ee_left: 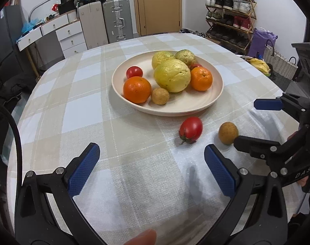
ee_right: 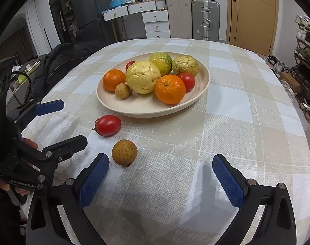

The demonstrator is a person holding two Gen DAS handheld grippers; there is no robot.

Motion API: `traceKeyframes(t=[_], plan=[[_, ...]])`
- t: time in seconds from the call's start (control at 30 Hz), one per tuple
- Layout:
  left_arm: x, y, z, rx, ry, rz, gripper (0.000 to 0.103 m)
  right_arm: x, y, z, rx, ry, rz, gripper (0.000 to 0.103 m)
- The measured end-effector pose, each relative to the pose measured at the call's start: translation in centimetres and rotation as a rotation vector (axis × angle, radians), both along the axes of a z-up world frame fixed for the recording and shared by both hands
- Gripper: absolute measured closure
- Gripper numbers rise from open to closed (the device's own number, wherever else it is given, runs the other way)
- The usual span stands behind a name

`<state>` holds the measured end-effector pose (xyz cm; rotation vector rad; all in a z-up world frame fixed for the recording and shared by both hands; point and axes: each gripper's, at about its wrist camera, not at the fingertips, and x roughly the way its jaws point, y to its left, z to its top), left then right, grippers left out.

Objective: Organize fruits
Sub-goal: 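Move both grippers toward the remaining red tomato and brown fruit, then grasp the brown round fruit with the right gripper while the left grasps the red tomato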

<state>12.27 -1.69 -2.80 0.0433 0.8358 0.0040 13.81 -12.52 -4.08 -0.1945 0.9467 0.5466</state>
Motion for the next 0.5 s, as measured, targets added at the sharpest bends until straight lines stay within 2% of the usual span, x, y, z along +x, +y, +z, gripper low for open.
traceKeyframes(t=[0.37, 0.43, 0.5], plan=[[0.3, 0.9, -0.2, -0.011, 0.013, 0.026, 0.001, -0.5, 1.2, -0.4, -0.026, 0.013, 0.023, 0.003], [0.2, 0.9, -0.2, -0.012, 0.010, 0.024, 0.001, -0.5, 1.3, -0.5, -0.031, 0.019, 0.031, 0.016], [0.2, 0.9, -0.2, -0.013, 0.012, 0.026, 0.001, -0.6, 1.4, -0.4, -0.025, 0.012, 0.042, 0.023]])
